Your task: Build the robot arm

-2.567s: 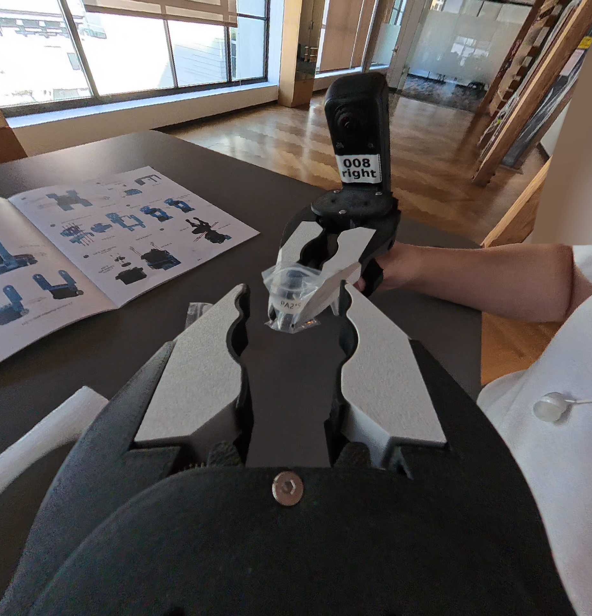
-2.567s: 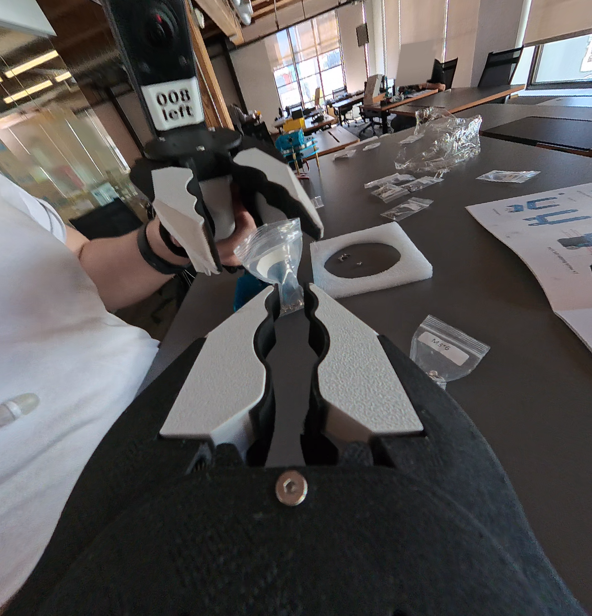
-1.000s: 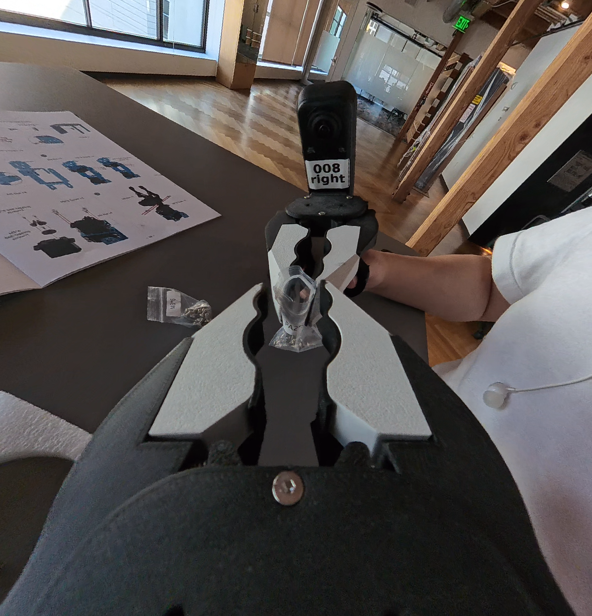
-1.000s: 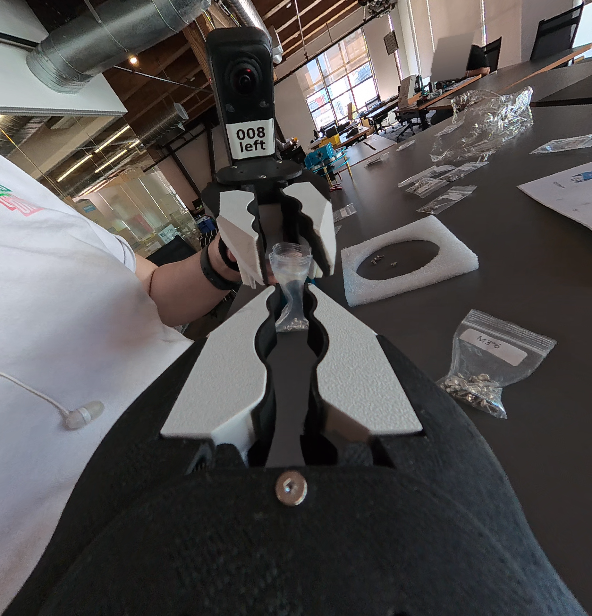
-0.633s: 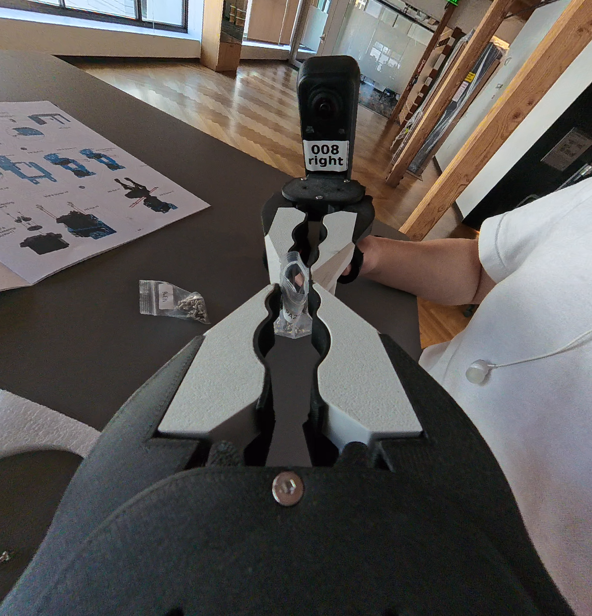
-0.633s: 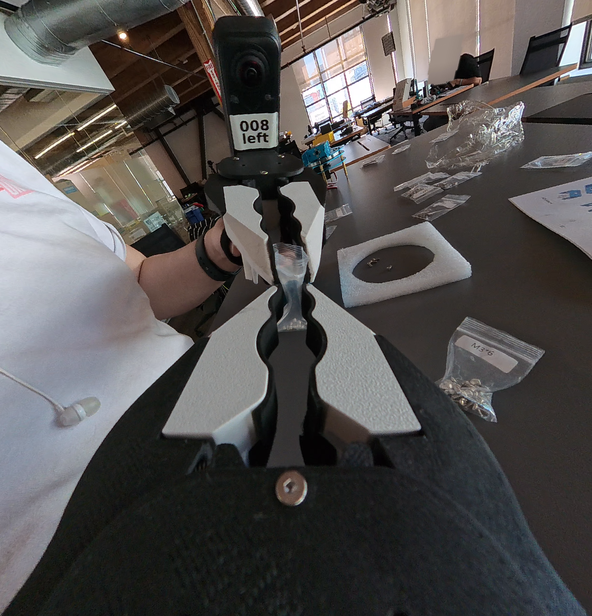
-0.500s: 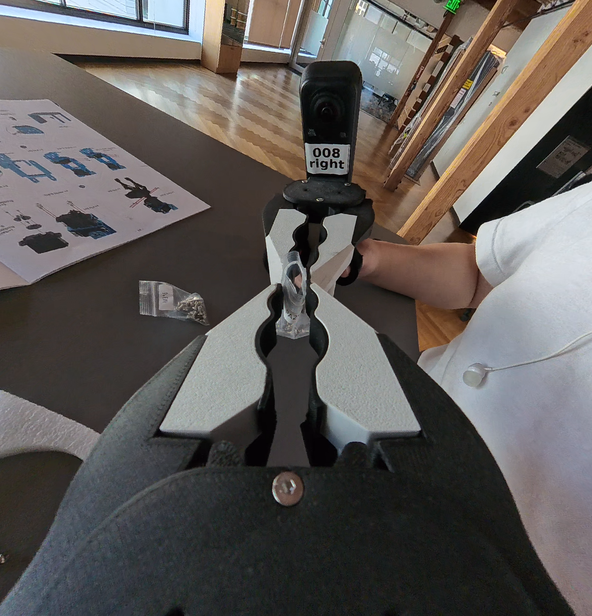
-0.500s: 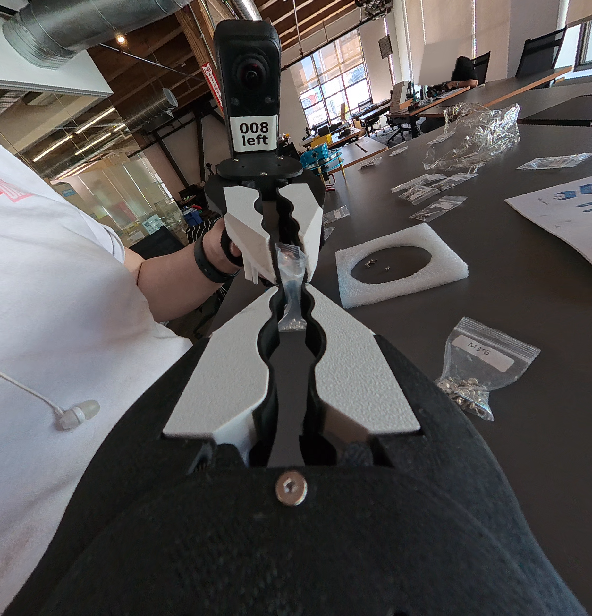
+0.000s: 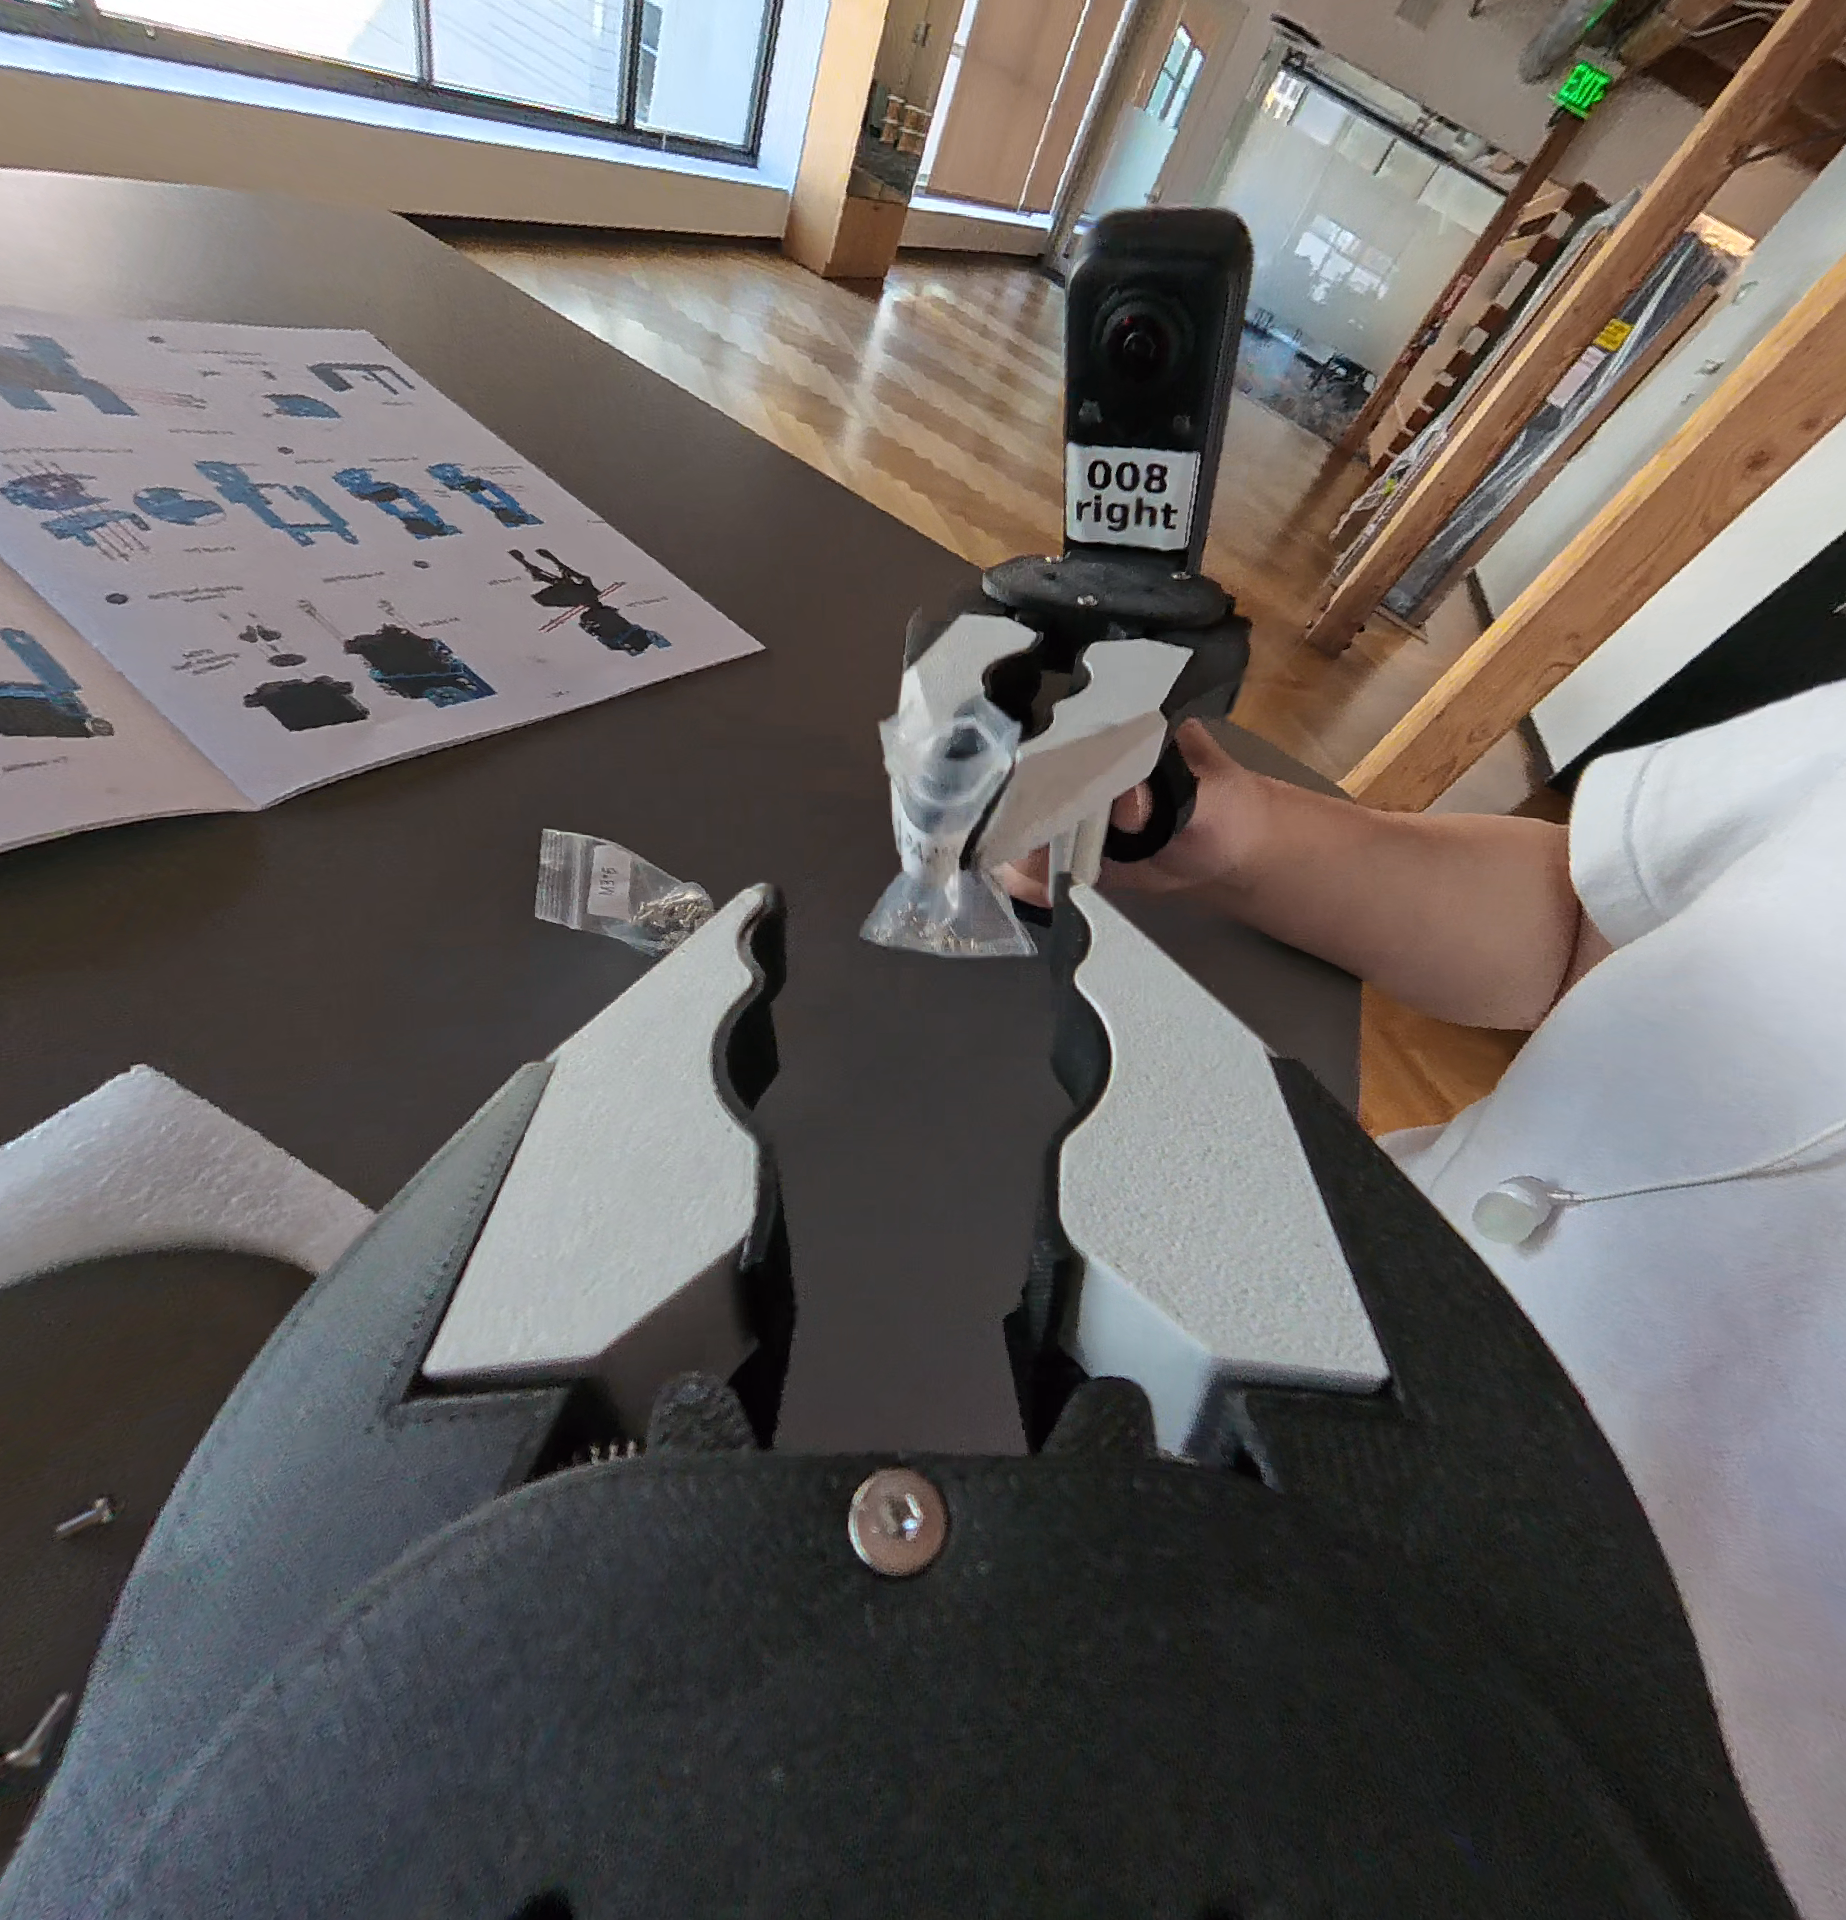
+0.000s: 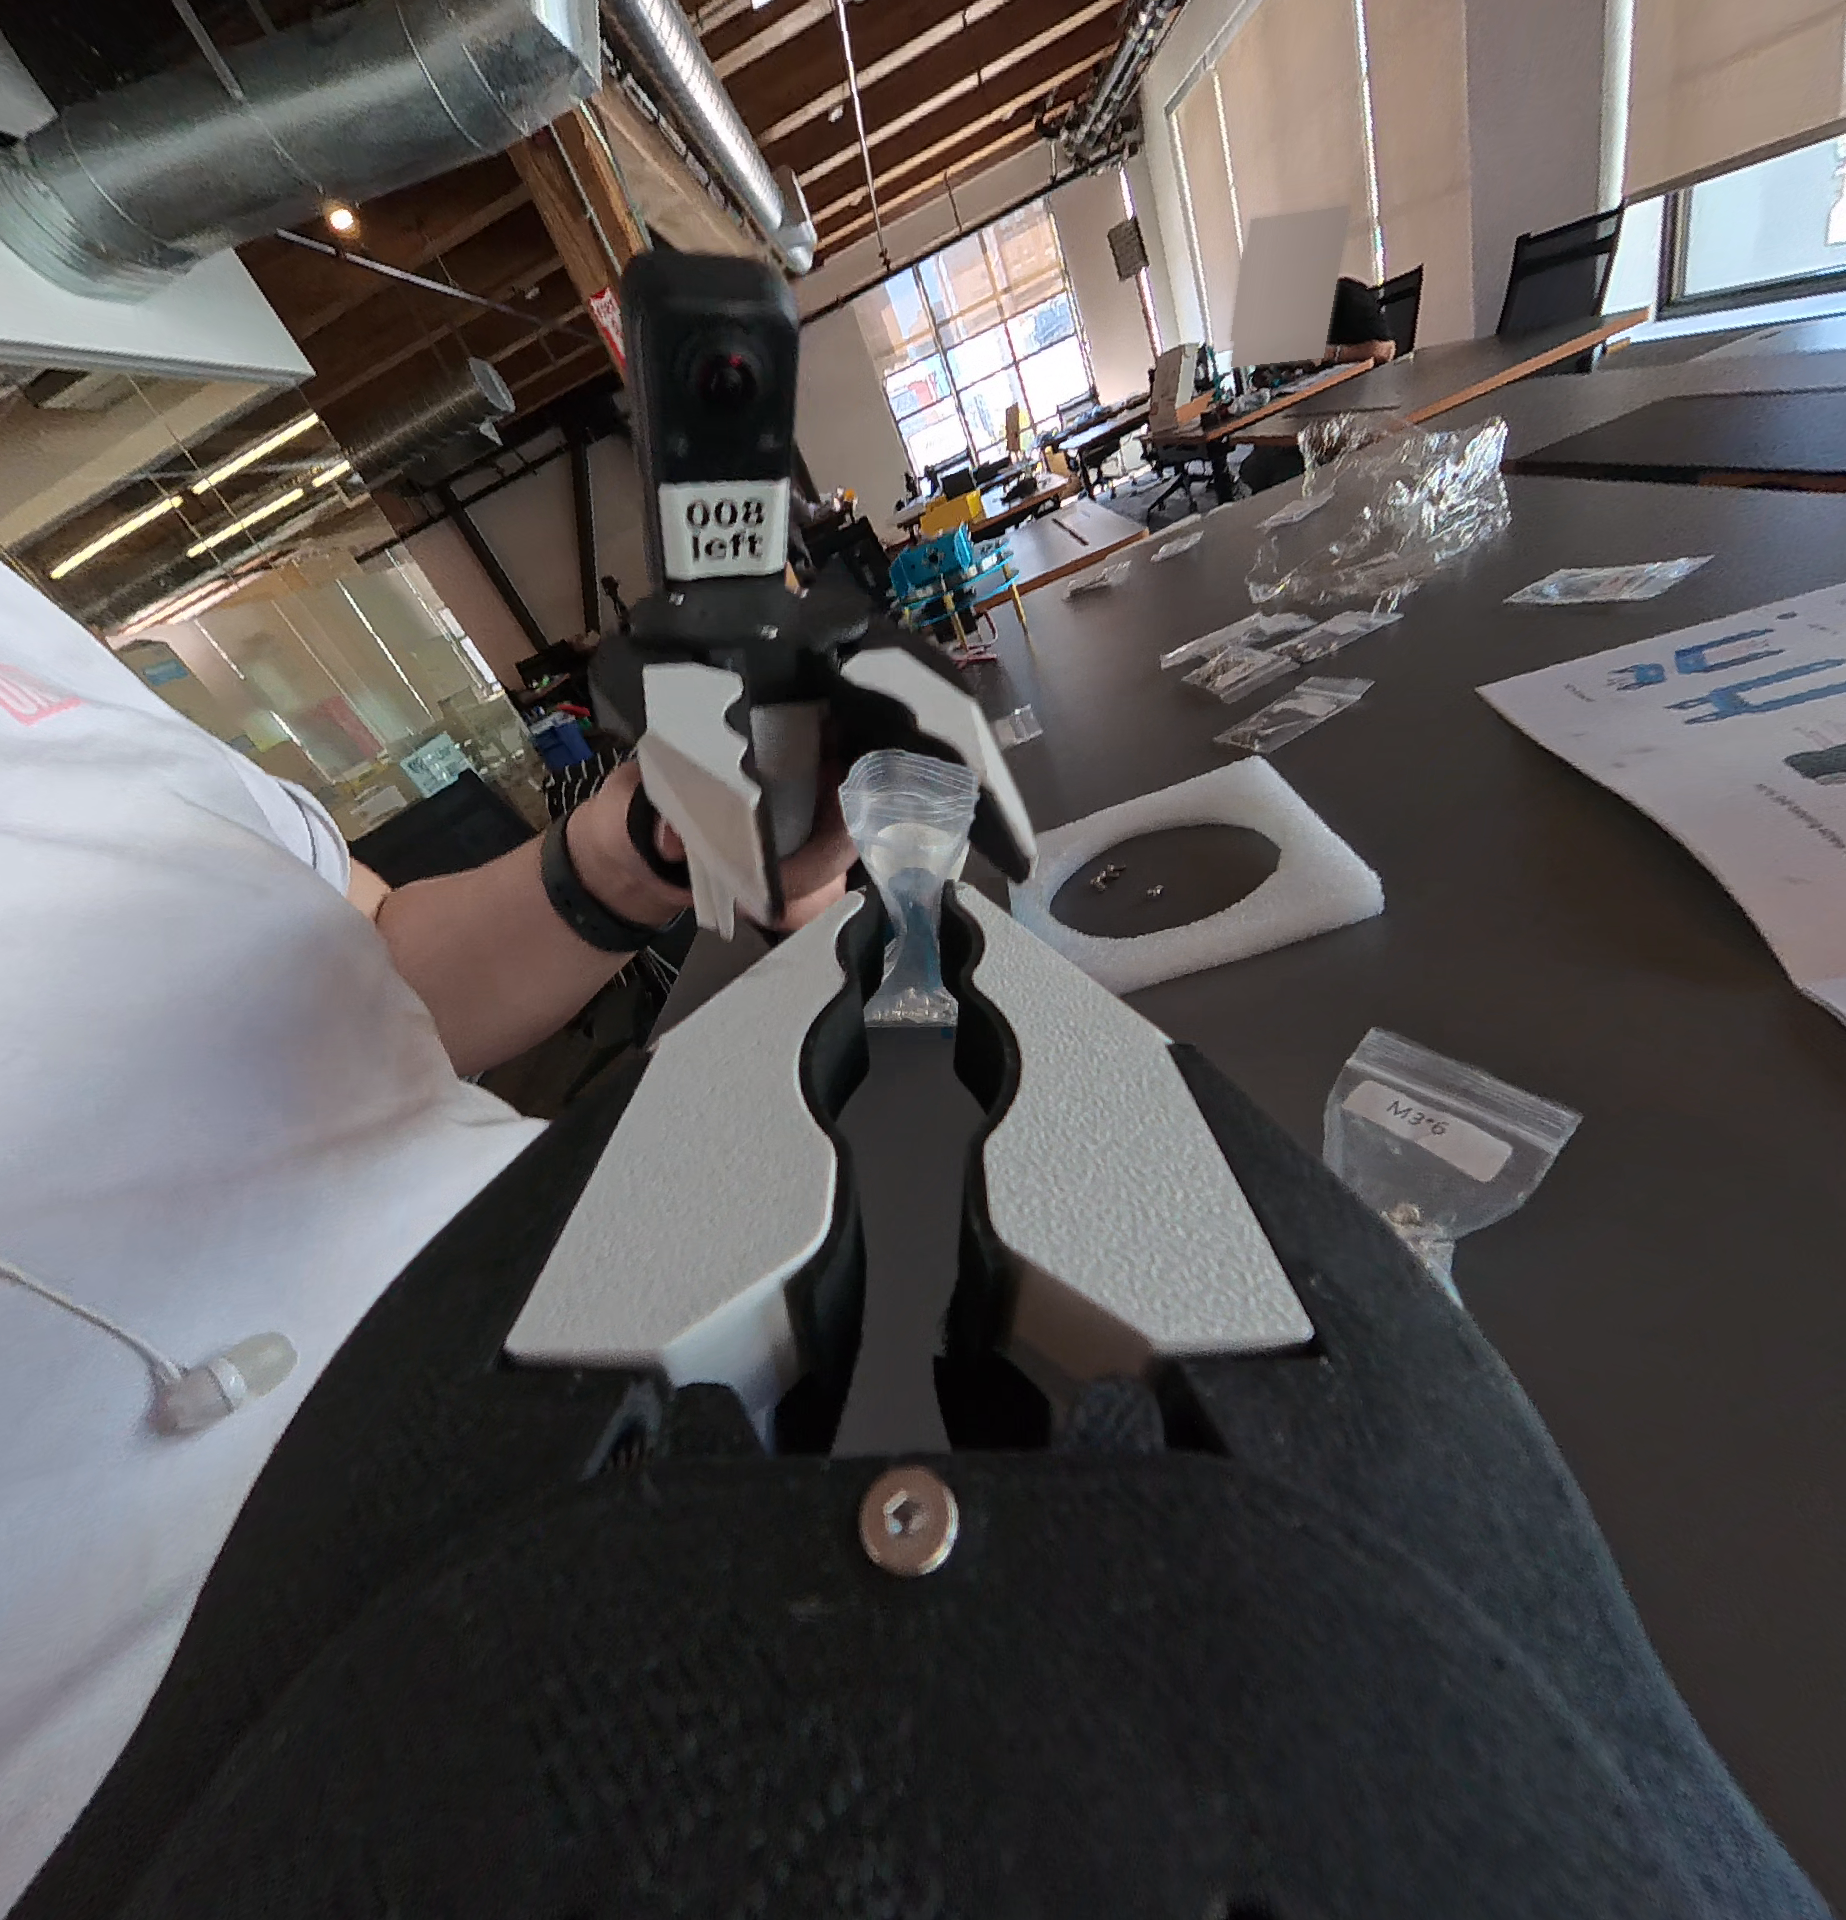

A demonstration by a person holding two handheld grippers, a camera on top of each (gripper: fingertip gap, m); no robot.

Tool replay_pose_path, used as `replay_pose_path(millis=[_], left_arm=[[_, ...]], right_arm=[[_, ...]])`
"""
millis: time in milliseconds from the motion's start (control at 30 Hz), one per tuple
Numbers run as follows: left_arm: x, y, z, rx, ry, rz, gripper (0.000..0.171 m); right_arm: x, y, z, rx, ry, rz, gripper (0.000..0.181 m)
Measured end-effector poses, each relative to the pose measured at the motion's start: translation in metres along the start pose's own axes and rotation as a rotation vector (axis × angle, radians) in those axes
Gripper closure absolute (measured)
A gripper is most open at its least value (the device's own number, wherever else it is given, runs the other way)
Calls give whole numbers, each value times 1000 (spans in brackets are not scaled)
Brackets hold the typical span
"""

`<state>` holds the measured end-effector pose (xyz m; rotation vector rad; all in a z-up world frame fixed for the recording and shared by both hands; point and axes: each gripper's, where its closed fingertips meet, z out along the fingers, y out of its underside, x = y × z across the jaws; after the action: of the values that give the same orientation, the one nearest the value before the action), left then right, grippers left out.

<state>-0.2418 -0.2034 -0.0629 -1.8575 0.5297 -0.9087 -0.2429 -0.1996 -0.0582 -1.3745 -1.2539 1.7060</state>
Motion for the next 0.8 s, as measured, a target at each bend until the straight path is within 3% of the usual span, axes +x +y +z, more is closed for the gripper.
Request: replay_pose_path(millis=[167,300,800], left_arm=[[9,5,14,9,19,-7,116],[18,-3,22,61,88,-21,132],[31,-12,21,100,155,-66,139]], right_arm=[[-5,-16,-3,77,-40,42,172],[-6,-19,-6,108,-58,69,172],[-21,-36,-13,214,-188,161,153]])
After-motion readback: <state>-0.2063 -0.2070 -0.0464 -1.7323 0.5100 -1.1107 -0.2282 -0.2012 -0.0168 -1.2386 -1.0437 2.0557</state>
